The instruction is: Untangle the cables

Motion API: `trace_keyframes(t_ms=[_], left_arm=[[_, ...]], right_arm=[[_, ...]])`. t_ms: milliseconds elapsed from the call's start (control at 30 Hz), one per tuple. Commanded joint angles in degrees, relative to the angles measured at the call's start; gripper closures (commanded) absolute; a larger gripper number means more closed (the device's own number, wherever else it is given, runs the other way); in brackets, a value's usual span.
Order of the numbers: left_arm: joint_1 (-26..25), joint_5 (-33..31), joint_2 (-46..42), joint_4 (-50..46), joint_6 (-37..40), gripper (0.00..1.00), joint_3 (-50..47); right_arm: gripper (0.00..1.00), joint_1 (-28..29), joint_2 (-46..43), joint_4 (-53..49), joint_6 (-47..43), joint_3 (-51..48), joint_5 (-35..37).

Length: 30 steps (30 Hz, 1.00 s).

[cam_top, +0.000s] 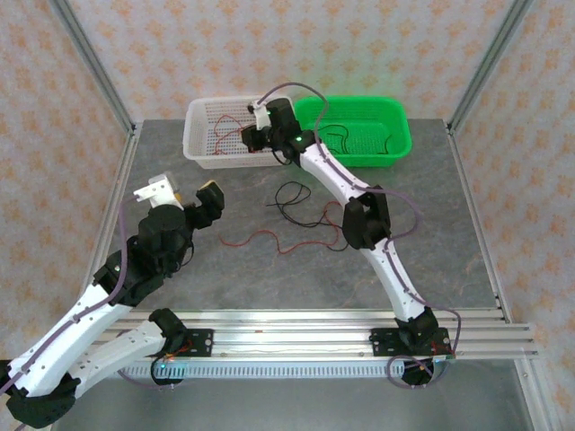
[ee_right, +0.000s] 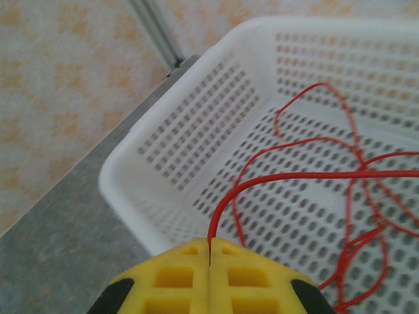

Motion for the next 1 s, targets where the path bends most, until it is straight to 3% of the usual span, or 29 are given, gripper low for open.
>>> trace_keyframes(t_ms=[0,67,333,567,700,967], left_arm=[[0.38,0.66,-0.21,1.11,-0.90,0.05,-0.41],[0.38,0.68,-0.21,1.11,-1.02,0.05,-0.41],[0.42,1.12,-0.21,1.31,-1.25,0.05,-0.64],[0.38,1.05,-0.56,1.59,-1.73,0.05,-1.46],[0.38,1.14,-0.46,2.14,-1.64,0.05,-1.60],[0.38,1.89,-0.14,2.51,-1.60,0.05,-1.45]], right_arm=[[1.00,0.75,-0.66,-1.90,-0.54,1.31,-5.10],[1.00,0.80,-0.29,-1.71,0.18,1.40,-4.17],[1.00,-1.27,3.21,5.14,6.51,1.76,10.53],[1.00,-3.37,5.19,16.85,15.84,2.71,7.46],[1.00,-3.28,5.97,18.52,18.07,3.55,7.77],[0.79,-3.19,6.15,14.68,15.58,3.61,11.86]])
